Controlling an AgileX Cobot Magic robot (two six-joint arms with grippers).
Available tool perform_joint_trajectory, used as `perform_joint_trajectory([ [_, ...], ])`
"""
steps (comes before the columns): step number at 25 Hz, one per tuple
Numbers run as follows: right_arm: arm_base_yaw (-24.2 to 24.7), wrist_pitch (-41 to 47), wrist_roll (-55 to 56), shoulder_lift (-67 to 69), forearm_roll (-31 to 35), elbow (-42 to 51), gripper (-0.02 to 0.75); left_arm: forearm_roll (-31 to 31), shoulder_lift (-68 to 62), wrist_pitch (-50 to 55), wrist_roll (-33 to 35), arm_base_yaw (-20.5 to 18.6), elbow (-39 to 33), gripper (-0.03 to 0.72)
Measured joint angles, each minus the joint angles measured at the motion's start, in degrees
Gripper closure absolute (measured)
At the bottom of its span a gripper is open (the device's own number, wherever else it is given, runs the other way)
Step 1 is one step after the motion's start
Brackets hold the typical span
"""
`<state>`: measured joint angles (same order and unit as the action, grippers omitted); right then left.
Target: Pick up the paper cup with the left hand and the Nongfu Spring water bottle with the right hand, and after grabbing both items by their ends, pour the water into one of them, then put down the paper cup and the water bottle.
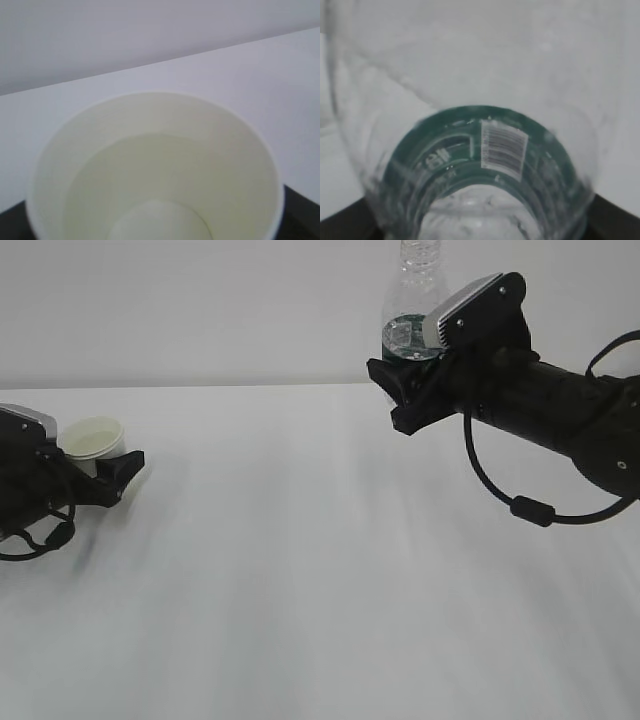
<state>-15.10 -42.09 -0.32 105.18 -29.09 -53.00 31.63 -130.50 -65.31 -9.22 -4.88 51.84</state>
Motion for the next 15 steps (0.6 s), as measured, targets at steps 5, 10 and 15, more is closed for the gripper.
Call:
perform_joint_trajectory([
  [5, 0.0, 0.0, -0.4, 0.0, 0.0, 0.0, 0.255, 0.0, 0.0, 0.0, -1.4, 0.0, 0.0, 0.049],
  [10, 0.0, 0.0, -0.7, 0.0, 0.0, 0.0, 0.255, 0.0, 0.0, 0.1, -1.7, 0.0, -0.1, 0.049],
  [15, 0.0, 0.0, -0.8, 0.0, 0.0, 0.0, 0.255, -0.1, 0.4, 0.2, -1.8, 0.0, -1.6, 0.049],
])
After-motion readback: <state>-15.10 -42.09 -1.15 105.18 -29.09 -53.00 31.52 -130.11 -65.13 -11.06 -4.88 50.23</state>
